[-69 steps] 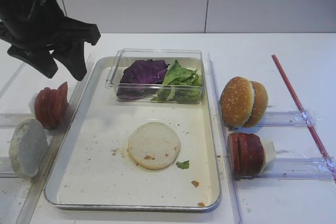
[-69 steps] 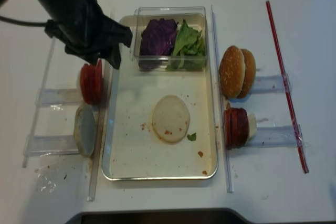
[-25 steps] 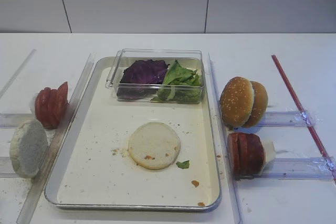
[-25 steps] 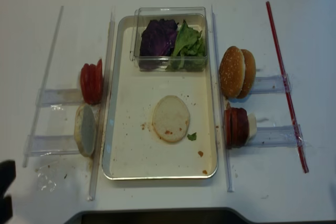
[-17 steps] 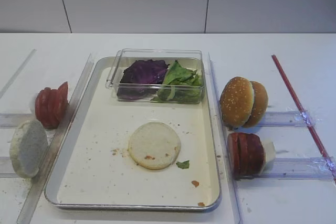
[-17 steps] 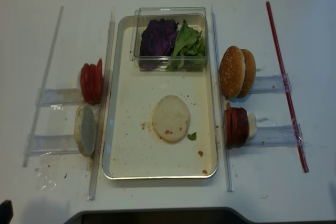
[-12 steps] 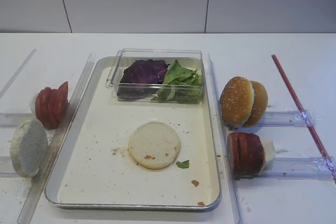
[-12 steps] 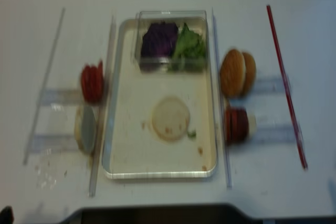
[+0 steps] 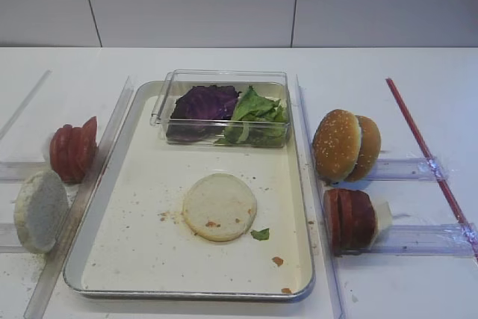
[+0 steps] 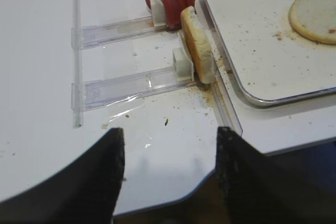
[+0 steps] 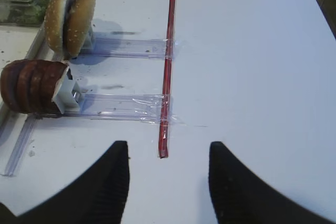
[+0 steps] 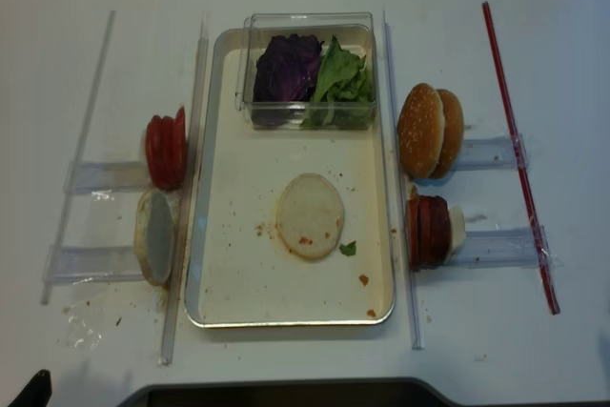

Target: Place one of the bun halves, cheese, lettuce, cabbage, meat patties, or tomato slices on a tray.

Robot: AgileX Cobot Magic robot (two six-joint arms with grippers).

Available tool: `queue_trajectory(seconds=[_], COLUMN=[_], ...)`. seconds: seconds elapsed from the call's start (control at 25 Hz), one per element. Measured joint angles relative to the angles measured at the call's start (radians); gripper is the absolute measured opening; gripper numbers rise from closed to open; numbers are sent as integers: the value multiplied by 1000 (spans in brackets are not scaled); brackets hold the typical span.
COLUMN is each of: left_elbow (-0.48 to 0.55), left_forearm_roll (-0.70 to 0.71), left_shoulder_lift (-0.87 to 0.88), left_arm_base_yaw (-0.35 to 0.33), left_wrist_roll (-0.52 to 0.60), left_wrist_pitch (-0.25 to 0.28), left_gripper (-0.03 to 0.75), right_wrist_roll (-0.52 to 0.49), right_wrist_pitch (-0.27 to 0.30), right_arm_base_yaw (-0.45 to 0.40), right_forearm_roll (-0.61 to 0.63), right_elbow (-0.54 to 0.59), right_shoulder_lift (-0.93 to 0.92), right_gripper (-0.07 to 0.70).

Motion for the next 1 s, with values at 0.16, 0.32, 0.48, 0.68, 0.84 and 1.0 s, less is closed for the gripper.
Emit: queue_trajectory(seconds=[0.16, 0.32, 0.48, 0.68, 0.84, 1.0], left_elbow=[0, 0, 0, 0, 0, 0], left_forearm_roll=[0, 0, 0, 0, 0, 0], left_shoulder_lift=[0, 0, 0, 0, 0, 0], left_arm_base_yaw=[0, 0, 0, 0, 0, 0], left_wrist_roll=[0, 1, 1, 1, 2, 2], left_wrist_pitch=[-2, -4, -4, -5, -5, -5], left_gripper=[370, 369, 368, 365, 363, 362], right_wrist_roll=[0, 0, 0, 0, 0, 0], right_wrist_pitch=[0, 0, 0, 0, 0, 0], right_arm_base_yaw=[0, 0, 0, 0, 0, 0], right_forearm_roll=[0, 0, 0, 0, 0, 0], right_elbow=[0, 0, 0, 0, 0, 0], right_shoulder_lift=[0, 0, 0, 0, 0, 0], right_gripper=[382, 382, 382, 382, 382, 382])
